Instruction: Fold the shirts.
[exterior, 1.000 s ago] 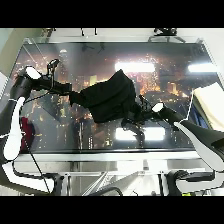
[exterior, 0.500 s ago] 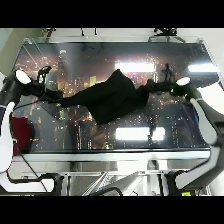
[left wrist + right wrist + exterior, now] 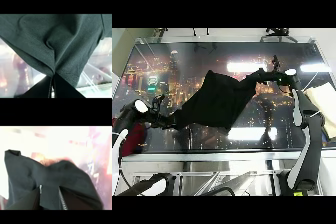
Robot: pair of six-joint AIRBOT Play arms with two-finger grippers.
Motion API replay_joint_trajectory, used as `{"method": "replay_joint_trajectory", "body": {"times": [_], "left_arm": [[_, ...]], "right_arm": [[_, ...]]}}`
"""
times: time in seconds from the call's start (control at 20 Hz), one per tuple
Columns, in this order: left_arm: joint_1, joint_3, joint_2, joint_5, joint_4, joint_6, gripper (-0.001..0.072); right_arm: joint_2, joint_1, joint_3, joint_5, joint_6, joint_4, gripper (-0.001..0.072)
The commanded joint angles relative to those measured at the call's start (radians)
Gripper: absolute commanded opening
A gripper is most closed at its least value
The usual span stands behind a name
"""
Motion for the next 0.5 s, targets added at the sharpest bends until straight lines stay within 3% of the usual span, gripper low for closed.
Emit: {"method": "replay_joint_trajectory", "body": {"times": [0.0,0.25,0.45], "left_arm": [[0.001,-0.047,0.057,0.054,0.007,-0.018,0.0015],[0.001,0.054,0.058,0.121,0.007,0.018,0.0015],[0.001,0.077,0.058,0.179,0.006,0.035,0.0015]], "right_arm": [[0.002,-0.043,-0.009,0.072,-0.034,0.111,0.0268],[0.136,-0.185,-0.039,0.299,0.017,0.078,0.0225],[0.255,-0.200,-0.217,0.450,0.033,-0.002,0.0225]]}}
